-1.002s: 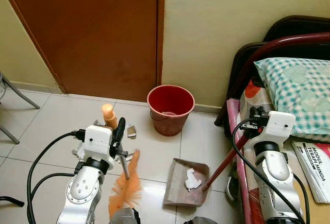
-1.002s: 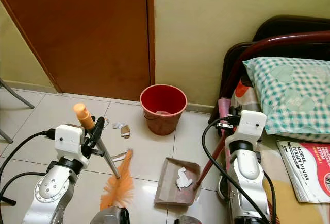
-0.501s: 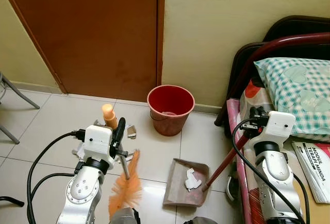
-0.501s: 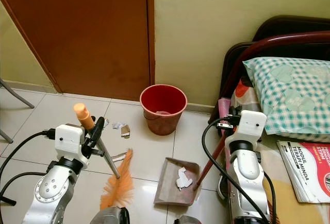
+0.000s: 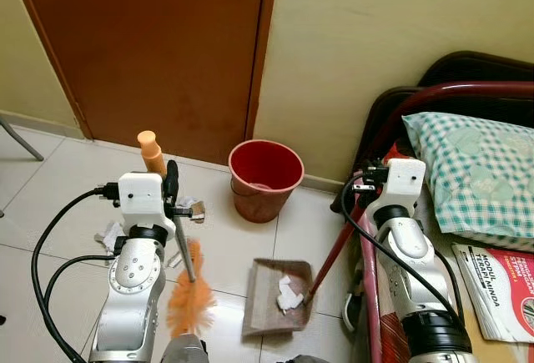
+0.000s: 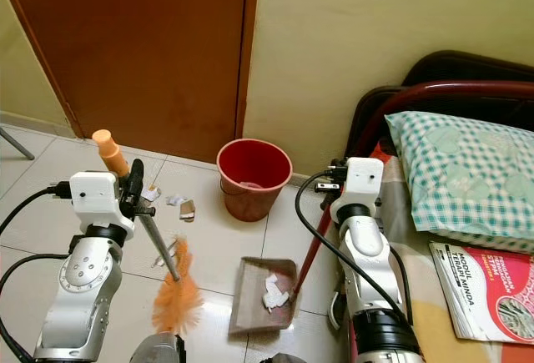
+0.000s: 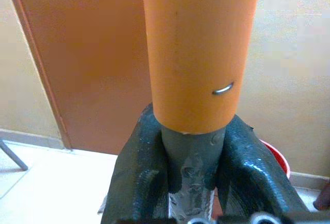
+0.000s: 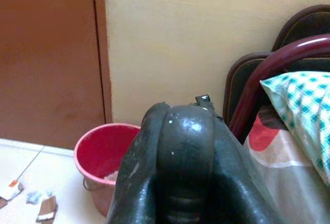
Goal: Sweep floor
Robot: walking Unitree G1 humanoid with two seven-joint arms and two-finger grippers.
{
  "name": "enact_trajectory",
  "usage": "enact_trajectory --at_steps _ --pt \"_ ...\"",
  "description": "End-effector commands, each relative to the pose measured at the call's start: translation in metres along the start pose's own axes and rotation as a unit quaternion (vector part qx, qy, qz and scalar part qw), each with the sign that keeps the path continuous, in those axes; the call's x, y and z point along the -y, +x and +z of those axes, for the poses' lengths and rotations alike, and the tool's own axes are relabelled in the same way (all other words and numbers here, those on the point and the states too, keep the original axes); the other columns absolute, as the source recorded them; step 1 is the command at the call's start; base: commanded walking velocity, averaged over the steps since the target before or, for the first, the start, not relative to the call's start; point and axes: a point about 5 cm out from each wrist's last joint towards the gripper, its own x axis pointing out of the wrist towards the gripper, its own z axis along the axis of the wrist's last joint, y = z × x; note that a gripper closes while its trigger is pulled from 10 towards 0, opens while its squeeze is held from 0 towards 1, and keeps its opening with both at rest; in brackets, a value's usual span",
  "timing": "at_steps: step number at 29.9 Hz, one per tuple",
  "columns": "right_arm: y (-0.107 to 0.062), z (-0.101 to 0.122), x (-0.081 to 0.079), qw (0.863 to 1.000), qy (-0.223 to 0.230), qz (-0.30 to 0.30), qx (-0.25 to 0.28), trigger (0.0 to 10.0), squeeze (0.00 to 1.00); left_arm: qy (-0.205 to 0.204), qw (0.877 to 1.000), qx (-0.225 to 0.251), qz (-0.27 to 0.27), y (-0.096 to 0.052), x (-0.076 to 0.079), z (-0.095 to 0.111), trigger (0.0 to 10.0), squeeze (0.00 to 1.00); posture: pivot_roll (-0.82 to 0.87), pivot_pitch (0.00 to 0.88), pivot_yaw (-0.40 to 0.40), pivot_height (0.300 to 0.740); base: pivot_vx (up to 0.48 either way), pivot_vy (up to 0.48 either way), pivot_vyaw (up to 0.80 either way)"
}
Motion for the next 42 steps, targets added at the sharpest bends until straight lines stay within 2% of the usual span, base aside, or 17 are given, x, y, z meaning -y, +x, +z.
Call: enact_trajectory --at_steps 1,8,21,25,42 --pt "0.006 0.010 0.005 1.000 -0.007 -0.010 0.028 10.0 0.00 0.007 1.000 0.007 -0.004 0.004 0.003 0.005 10.0 0.00 0.15 0.000 -0.065 0.740 0.000 0.000 0.00" --pt "0.002 0.001 0.011 1.000 0.001 -0.024 0.018 10.0 0.00 0.009 1.000 0.013 -0.020 0.004 0.010 0.009 10.0 0.00 0.18 0.009 -0.074 0.740 0.000 0.000 0.00" --pt "0.000 -0.003 0.013 0.999 0.001 -0.030 0.020 10.0 0.00 0.009 1.000 0.011 -0.021 0.008 0.010 0.008 10.0 0.00 0.17 0.008 -0.071 0.740 0.000 0.000 0.00" --pt "-0.002 -0.006 0.020 0.999 0.005 -0.044 0.014 10.0 0.00 0.009 1.000 0.011 -0.022 0.009 0.011 0.009 10.0 0.00 0.17 0.006 -0.068 0.740 0.000 0.000 0.00" --pt "-0.003 -0.009 0.020 0.998 0.014 -0.052 0.011 10.0 0.00 0.013 1.000 0.002 -0.024 0.006 0.010 0.004 10.0 0.00 0.17 0.010 -0.061 0.740 0.000 0.000 0.00"
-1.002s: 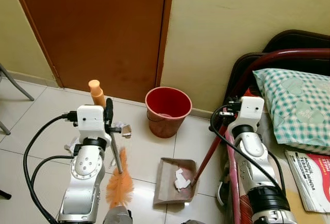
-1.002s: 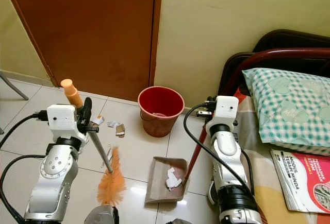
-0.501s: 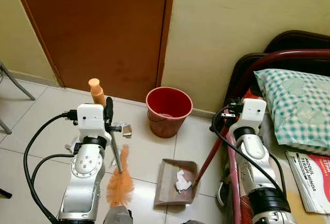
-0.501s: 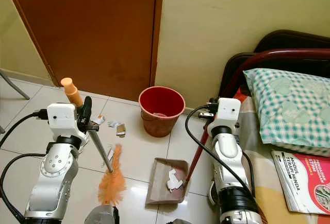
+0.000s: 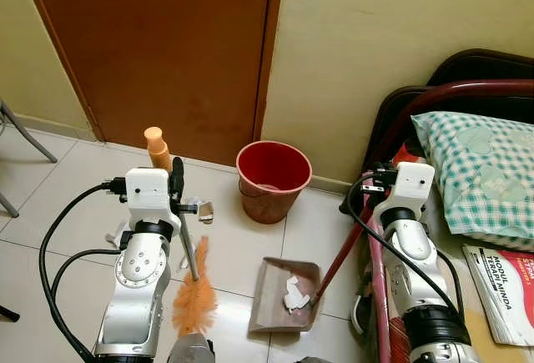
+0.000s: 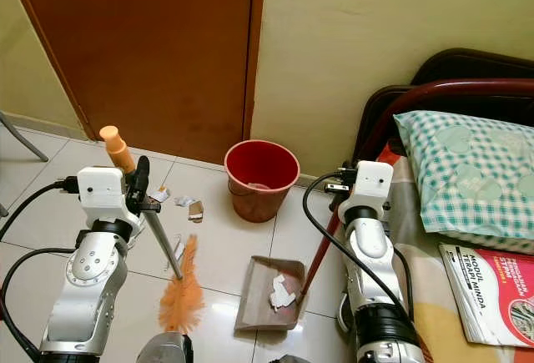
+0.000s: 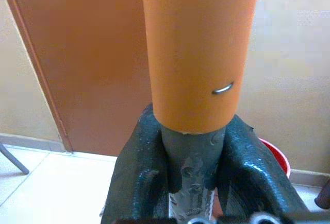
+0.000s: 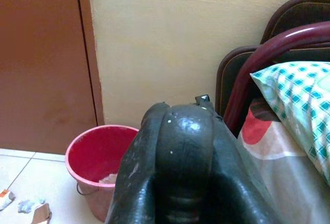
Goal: Sweep floor
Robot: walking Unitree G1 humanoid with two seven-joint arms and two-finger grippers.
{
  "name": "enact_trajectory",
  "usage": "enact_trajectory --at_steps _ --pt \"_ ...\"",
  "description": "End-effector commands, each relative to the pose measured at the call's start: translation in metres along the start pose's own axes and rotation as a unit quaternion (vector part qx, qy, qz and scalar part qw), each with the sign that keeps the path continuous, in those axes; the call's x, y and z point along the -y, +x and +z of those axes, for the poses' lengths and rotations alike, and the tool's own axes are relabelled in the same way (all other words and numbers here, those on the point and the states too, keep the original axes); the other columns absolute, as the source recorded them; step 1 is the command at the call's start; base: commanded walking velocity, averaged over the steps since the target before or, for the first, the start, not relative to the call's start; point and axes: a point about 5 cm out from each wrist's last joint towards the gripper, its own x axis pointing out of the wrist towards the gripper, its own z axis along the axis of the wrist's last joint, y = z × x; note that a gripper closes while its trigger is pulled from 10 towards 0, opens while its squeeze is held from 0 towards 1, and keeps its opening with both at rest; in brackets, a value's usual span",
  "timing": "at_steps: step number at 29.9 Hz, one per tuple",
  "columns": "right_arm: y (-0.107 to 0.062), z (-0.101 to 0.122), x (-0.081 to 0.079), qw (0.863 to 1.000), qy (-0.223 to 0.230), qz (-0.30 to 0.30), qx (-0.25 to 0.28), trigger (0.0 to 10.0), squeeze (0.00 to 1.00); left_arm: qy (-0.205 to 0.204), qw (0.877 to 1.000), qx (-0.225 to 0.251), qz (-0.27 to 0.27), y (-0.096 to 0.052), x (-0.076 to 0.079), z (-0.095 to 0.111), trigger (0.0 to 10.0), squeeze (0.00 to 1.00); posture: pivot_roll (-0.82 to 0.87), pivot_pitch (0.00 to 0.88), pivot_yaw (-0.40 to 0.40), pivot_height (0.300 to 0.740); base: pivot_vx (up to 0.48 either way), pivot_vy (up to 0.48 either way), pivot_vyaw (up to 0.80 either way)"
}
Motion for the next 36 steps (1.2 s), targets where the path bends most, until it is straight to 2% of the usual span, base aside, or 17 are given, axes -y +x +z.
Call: enact_trajectory --at_steps 1,23,29,32,36 --pt "0.000 0.003 0.007 1.000 0.005 -0.016 0.010 10.0 0.00 0.009 1.000 0.002 -0.005 0.000 0.001 0.002 10.0 0.00 0.17 0.010 -0.061 0.740 0.000 0.000 0.00" --pt "-0.001 -0.001 0.004 1.000 0.015 -0.017 0.004 10.0 0.00 0.013 1.000 0.000 -0.006 0.001 0.001 0.003 10.0 0.00 0.17 0.019 -0.053 0.740 0.000 0.000 0.00" --pt "0.004 0.004 0.005 1.000 0.009 -0.012 0.005 10.0 0.00 0.021 1.000 0.004 0.005 0.003 0.002 0.007 10.0 0.00 0.15 0.030 -0.062 0.740 0.000 0.000 0.00" --pt "0.005 0.009 0.006 1.000 0.009 -0.014 0.012 10.0 0.00 0.017 1.000 -0.005 0.018 -0.001 -0.002 0.004 10.0 0.00 0.14 0.039 -0.055 0.740 0.000 0.000 -0.15" --pt "0.001 0.012 0.009 0.999 0.024 -0.026 0.016 10.0 0.00 0.030 0.999 -0.027 -0.001 -0.013 -0.002 -0.007 10.0 0.00 0.13 0.056 -0.045 0.740 0.000 0.000 -0.33"
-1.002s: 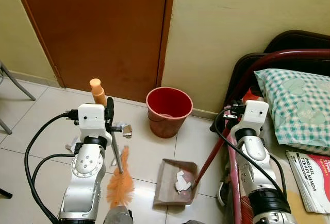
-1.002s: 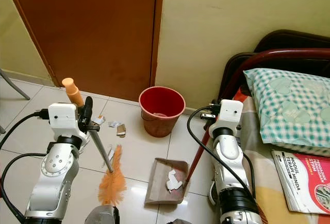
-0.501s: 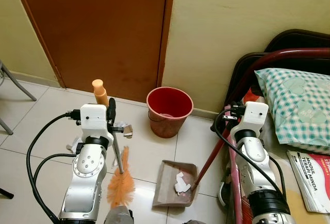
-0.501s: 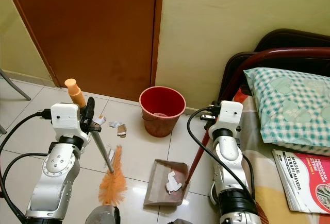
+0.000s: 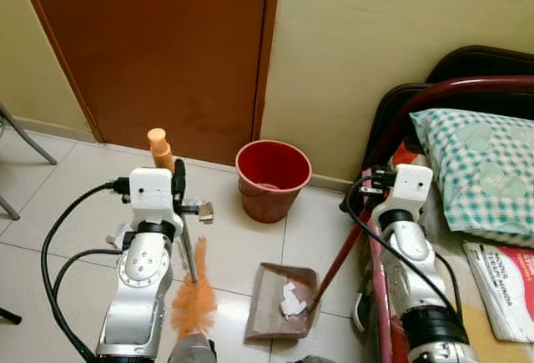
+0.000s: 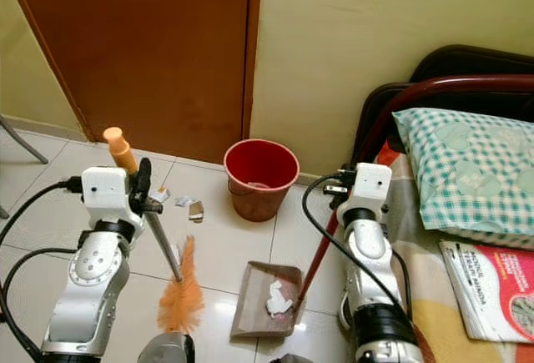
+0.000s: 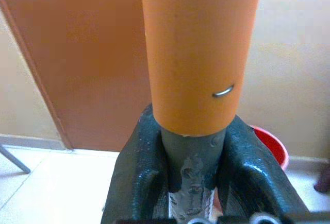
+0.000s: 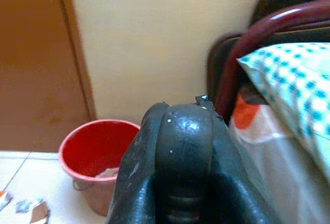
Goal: Sweep floor
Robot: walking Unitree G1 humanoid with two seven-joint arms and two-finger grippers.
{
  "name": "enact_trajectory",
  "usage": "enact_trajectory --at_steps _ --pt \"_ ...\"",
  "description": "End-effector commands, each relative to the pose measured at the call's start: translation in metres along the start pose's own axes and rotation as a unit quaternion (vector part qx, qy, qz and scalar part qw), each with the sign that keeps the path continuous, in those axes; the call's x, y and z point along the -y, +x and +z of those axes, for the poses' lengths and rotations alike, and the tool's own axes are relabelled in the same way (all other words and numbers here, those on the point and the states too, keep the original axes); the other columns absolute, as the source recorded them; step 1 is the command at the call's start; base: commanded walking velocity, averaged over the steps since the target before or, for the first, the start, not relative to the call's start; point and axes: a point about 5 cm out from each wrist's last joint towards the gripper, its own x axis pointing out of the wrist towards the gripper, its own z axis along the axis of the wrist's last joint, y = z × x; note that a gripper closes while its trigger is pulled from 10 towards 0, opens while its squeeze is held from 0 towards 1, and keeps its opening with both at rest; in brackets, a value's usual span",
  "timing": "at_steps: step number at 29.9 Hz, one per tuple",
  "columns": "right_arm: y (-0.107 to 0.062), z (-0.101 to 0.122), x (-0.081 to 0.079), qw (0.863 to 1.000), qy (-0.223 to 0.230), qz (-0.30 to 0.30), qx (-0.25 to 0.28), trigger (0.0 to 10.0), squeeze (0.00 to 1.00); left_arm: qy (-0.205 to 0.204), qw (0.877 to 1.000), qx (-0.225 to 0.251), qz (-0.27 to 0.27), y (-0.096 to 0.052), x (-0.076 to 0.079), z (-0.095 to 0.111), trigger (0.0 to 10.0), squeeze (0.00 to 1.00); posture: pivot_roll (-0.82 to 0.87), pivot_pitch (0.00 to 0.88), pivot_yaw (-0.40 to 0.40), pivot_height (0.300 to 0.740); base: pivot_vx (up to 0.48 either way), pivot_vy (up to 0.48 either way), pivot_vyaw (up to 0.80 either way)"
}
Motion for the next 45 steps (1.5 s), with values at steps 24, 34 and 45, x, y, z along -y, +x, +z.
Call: enact_trajectory --at_steps 24,34,45 --pt "0.041 0.115 -0.046 0.979 0.133 0.127 0.084 10.0 0.00 0.046 0.997 -0.040 0.055 -0.007 -0.017 -0.020 10.0 0.00 0.10 0.053 -0.048 0.740 0.000 0.000 0.00" --pt "0.058 0.203 -0.072 0.952 0.132 0.167 0.219 10.0 0.00 0.033 0.998 -0.033 0.044 0.000 -0.006 -0.019 10.0 0.00 0.09 0.052 -0.062 0.740 0.000 0.000 0.00" --pt "0.057 0.255 -0.110 0.918 -0.025 0.162 0.360 10.0 0.00 0.023 0.998 -0.031 0.040 0.001 0.002 -0.019 10.0 0.00 0.10 0.056 -0.067 0.740 0.000 0.000 0.00"
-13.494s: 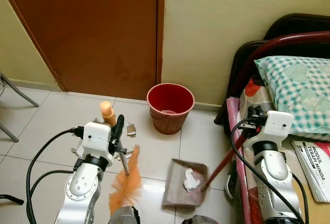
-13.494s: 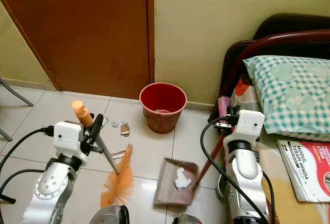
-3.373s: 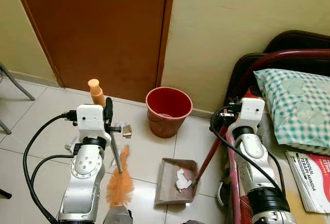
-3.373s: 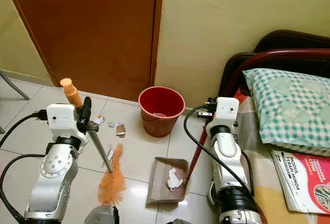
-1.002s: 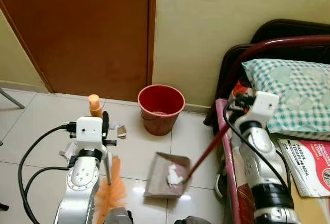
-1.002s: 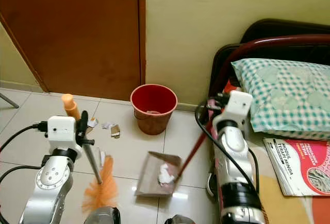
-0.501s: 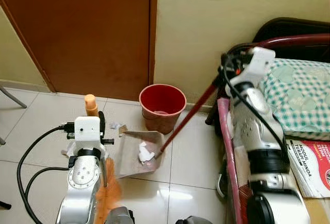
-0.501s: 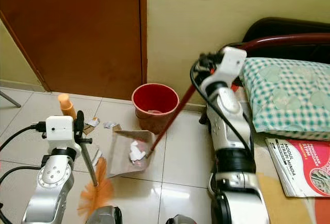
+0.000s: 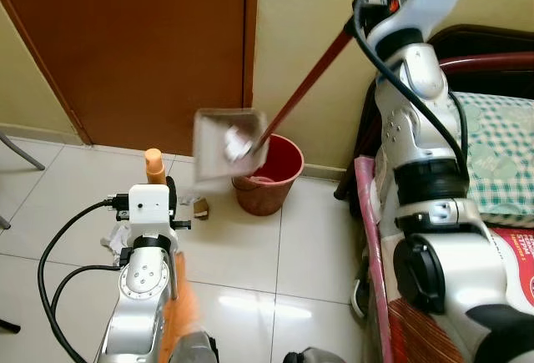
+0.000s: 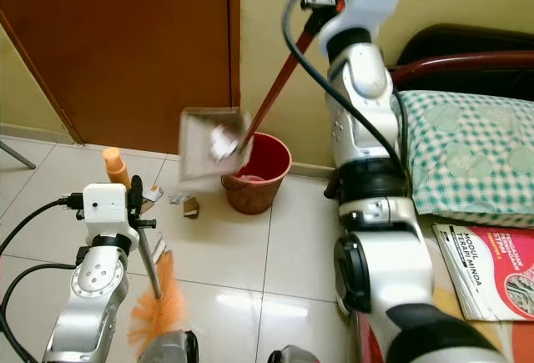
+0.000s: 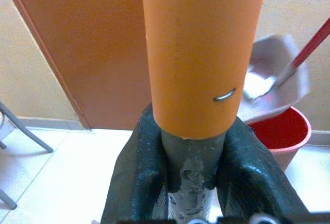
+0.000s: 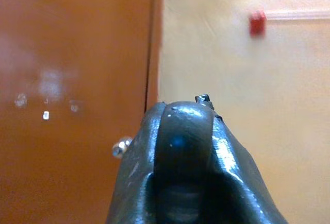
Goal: Sweep floor
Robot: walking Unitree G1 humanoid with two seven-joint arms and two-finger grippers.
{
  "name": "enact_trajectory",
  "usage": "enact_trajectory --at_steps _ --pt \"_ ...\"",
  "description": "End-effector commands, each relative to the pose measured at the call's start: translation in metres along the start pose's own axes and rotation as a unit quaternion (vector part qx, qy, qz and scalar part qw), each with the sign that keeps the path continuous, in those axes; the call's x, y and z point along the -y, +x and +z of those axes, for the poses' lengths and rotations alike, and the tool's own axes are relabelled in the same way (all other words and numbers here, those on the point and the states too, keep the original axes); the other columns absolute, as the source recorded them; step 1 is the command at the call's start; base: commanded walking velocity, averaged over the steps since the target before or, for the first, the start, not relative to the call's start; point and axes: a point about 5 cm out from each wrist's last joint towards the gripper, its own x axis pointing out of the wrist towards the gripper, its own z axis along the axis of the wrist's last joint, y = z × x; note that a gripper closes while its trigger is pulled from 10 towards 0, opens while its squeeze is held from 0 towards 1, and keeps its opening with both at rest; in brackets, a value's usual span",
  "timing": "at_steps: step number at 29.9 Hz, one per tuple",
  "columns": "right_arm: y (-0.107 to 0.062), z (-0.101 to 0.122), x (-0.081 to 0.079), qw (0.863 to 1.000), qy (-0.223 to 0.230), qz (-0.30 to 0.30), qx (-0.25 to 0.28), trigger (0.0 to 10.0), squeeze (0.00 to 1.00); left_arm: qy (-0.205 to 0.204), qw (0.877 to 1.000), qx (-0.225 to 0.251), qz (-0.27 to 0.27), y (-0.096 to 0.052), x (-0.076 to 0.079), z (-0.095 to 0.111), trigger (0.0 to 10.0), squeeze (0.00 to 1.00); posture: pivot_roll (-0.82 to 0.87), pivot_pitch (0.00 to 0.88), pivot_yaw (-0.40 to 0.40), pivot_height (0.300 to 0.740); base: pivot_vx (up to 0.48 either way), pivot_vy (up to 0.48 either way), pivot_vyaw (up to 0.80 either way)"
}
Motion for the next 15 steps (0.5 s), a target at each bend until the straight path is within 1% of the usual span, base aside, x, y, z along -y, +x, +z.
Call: enact_trajectory --at_steps 1,3,4,5,7,8,11,12,13,14,15 --pt "0.007 0.014 -0.016 0.997 -0.048 0.031 0.052 10.0 0.00 -0.002 1.000 -0.001 -0.001 0.000 0.003 -0.001 10.0 0.00 0.11 0.063 -0.069 0.740 0.000 0.000 0.00" --pt "0.007 0.014 -0.023 0.995 -0.062 0.044 0.062 10.0 0.00 -0.002 1.000 0.000 -0.001 -0.001 0.004 0.000 10.0 0.00 0.11 0.063 -0.069 0.740 0.000 0.000 0.00" --pt "0.007 0.013 -0.031 0.992 -0.079 0.060 0.073 10.0 0.00 -0.002 1.000 0.000 -0.001 -0.001 0.003 0.000 10.0 0.00 0.11 0.063 -0.069 0.740 0.000 0.000 0.00" --pt "0.003 0.009 -0.043 0.987 -0.108 0.084 0.089 10.0 0.00 -0.002 1.000 0.000 -0.001 -0.001 0.003 0.000 10.0 0.00 0.11 0.067 -0.071 0.740 0.000 0.000 0.00" --pt "0.000 0.005 -0.051 0.983 -0.123 0.097 0.098 10.0 0.00 -0.002 1.000 0.001 -0.001 -0.001 0.003 0.000 10.0 0.00 0.12 0.070 -0.073 0.740 0.000 0.000 0.00" --pt "-0.005 0.000 -0.061 0.980 -0.128 0.113 0.101 10.0 0.00 -0.002 1.000 0.001 0.000 -0.001 0.002 0.000 10.0 0.00 0.12 0.070 -0.073 0.740 0.000 0.000 0.00" --pt "-0.015 -0.008 -0.074 0.972 -0.155 0.138 0.113 10.0 0.00 -0.002 1.000 0.002 0.002 -0.001 0.003 0.001 10.0 0.00 0.13 0.075 -0.078 0.740 0.000 0.000 0.00" --pt "-0.019 -0.011 -0.079 0.968 -0.164 0.150 0.118 10.0 0.00 -0.002 1.000 0.002 0.002 -0.002 0.003 0.001 10.0 0.00 0.13 0.077 -0.079 0.740 0.000 0.000 0.00" --pt "-0.027 -0.015 -0.086 0.960 -0.182 0.168 0.128 10.0 0.00 -0.003 1.000 0.003 0.003 -0.002 0.003 0.001 10.0 0.00 0.13 0.079 -0.082 0.740 0.000 0.000 0.00" --pt "-0.031 -0.018 -0.090 0.957 -0.187 0.177 0.133 10.0 0.00 -0.003 1.000 0.003 0.004 -0.002 0.002 0.001 10.0 0.00 0.13 0.079 -0.082 0.740 0.000 0.000 0.00" --pt "-0.031 -0.018 -0.091 0.957 -0.187 0.178 0.134 10.0 0.00 -0.003 1.000 0.003 0.004 -0.002 0.002 0.001 10.0 0.00 0.13 0.079 -0.082 0.740 0.000 0.000 0.00"
